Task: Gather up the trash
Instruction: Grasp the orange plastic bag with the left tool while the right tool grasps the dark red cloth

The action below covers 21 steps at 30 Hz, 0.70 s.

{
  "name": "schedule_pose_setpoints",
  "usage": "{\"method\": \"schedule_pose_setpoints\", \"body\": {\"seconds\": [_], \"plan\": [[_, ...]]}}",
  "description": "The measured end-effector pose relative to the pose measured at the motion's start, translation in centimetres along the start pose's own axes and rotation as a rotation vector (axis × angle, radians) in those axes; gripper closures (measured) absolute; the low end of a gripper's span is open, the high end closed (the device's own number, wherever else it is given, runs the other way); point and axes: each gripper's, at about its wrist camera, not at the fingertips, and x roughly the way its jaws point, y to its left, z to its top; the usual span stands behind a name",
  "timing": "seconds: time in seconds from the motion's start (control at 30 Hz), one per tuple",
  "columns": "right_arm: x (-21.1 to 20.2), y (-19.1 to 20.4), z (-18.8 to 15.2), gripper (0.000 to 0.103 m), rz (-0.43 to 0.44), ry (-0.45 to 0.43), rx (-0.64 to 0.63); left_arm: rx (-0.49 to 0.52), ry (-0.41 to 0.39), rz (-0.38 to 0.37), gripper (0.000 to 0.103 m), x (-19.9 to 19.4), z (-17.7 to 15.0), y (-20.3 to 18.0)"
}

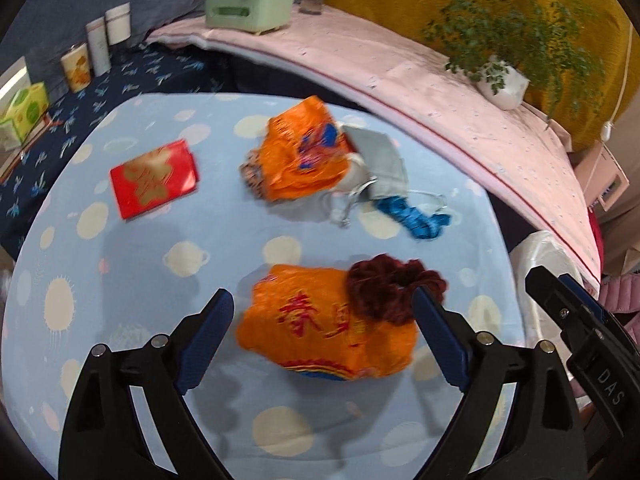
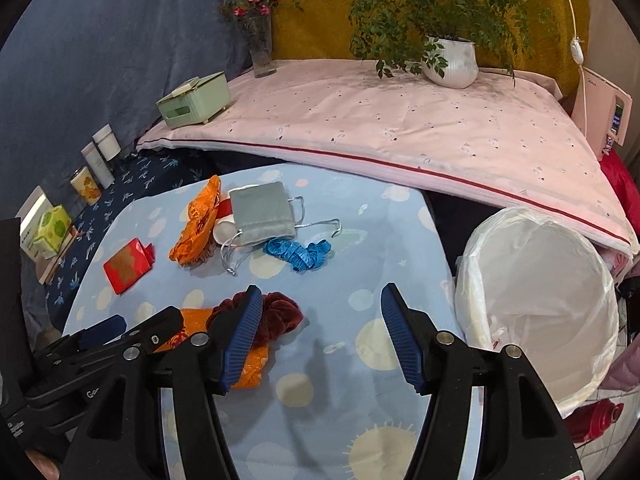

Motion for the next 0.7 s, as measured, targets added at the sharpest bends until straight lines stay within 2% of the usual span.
{"method": "schedule_pose_setpoints", "body": {"seconds": [0.2,0.43,0.57,0.63,0.7], "plan": [[3.2,1.1,-0.6,0.043,0.009,0.057,0.002,-0.041,0.062,0.009,0.017,2.3,-1.0,2.5],[6.5,2.2,-1.2,0.043,0.016,0.109,0.004,-0.073,0.139,-0.037,0.017,4.6,-1.9,3.6],[8.2,2.5,-1.6,0.043,0.028,0.145,0.005,-0.074,0.17,-0.061,0.024,5.5,-2.3,3.7],[8.9,2.6,-1.9,0.047,0.035,0.163,0.006,-0.064,0.165,-0.058,0.024,5.5,-2.3,3.6],[9.4,2.7,-2.1,0.058,0.054,0.179,0.009,-0.044,0.161,-0.049,0.028,5.5,-2.3,3.4]]}}
